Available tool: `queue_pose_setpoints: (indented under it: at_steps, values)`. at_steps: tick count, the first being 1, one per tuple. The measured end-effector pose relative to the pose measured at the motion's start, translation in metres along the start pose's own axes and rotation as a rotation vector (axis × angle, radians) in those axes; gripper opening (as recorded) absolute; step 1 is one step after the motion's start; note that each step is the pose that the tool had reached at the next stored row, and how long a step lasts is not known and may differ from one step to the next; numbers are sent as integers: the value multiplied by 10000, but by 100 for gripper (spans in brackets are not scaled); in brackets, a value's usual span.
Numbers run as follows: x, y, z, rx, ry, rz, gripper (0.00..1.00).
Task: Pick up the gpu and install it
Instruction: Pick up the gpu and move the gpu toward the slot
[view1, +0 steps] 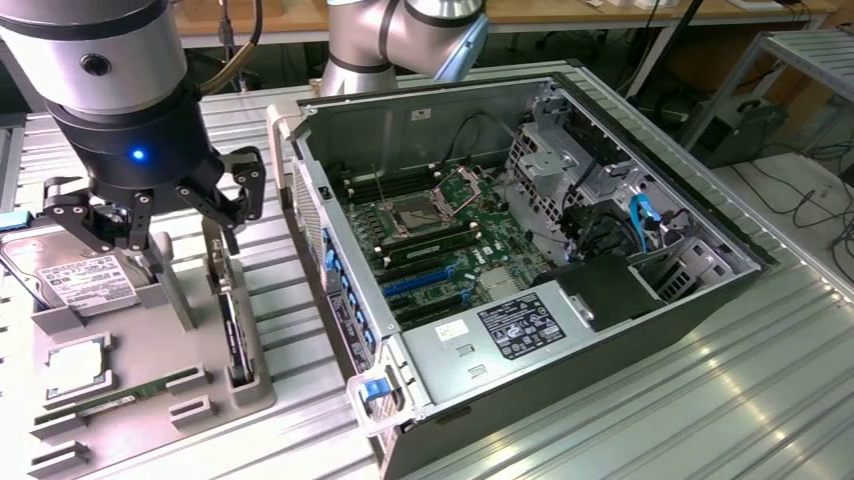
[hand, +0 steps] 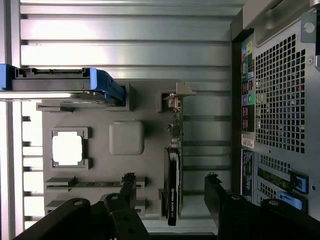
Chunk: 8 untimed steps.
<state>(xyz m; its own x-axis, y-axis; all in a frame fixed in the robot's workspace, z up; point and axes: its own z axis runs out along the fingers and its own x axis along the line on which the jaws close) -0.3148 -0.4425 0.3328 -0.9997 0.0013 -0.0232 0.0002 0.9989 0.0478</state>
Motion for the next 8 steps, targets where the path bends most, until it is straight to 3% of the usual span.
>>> queue_pose_setpoints:
  at_steps: [8]
  values:
    - [-8, -17, 26, 0, -1, 0, 66]
